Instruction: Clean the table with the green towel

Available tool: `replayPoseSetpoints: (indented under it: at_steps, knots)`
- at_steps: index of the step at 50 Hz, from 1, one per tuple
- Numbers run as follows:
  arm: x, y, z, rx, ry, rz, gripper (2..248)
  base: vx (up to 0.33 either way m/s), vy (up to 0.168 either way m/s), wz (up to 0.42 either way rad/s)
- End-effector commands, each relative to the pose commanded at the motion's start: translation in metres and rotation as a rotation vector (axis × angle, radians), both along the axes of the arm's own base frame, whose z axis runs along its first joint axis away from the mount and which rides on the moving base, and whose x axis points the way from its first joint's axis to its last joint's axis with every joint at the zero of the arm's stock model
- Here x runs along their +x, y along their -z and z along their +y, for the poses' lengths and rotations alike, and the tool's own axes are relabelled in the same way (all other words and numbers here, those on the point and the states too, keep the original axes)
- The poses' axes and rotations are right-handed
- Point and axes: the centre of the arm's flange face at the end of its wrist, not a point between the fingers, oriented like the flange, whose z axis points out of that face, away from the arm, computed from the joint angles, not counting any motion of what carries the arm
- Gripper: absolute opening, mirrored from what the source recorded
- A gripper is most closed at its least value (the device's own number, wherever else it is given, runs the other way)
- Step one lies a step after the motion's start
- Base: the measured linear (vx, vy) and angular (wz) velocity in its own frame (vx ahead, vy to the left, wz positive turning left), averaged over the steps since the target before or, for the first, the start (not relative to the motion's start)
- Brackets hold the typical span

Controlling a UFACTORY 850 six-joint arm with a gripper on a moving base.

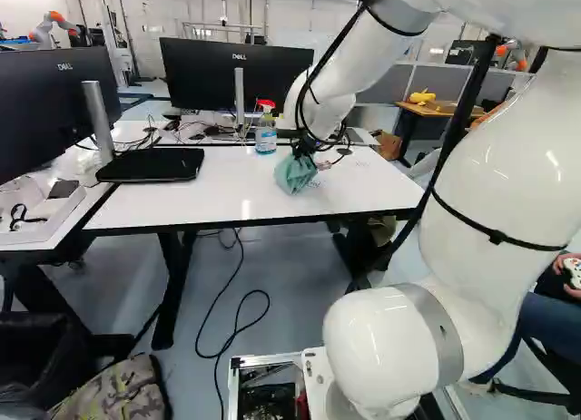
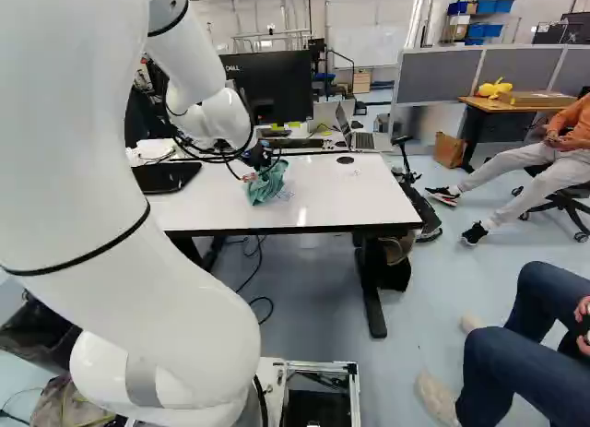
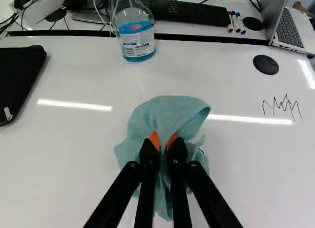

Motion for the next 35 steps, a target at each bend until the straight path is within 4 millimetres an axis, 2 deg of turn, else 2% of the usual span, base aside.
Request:
replayPoseSetpoints:
  at_steps: [18, 35]
  knots:
    - [-0.001, 0.000, -0.022, 0.001, 0.046, -0.013, 34, 0.000, 0.000, 0.000]
    - [0.006, 0.013, -0.022, 0.002, 0.046, -0.023, 34, 0.000, 0.000, 0.000]
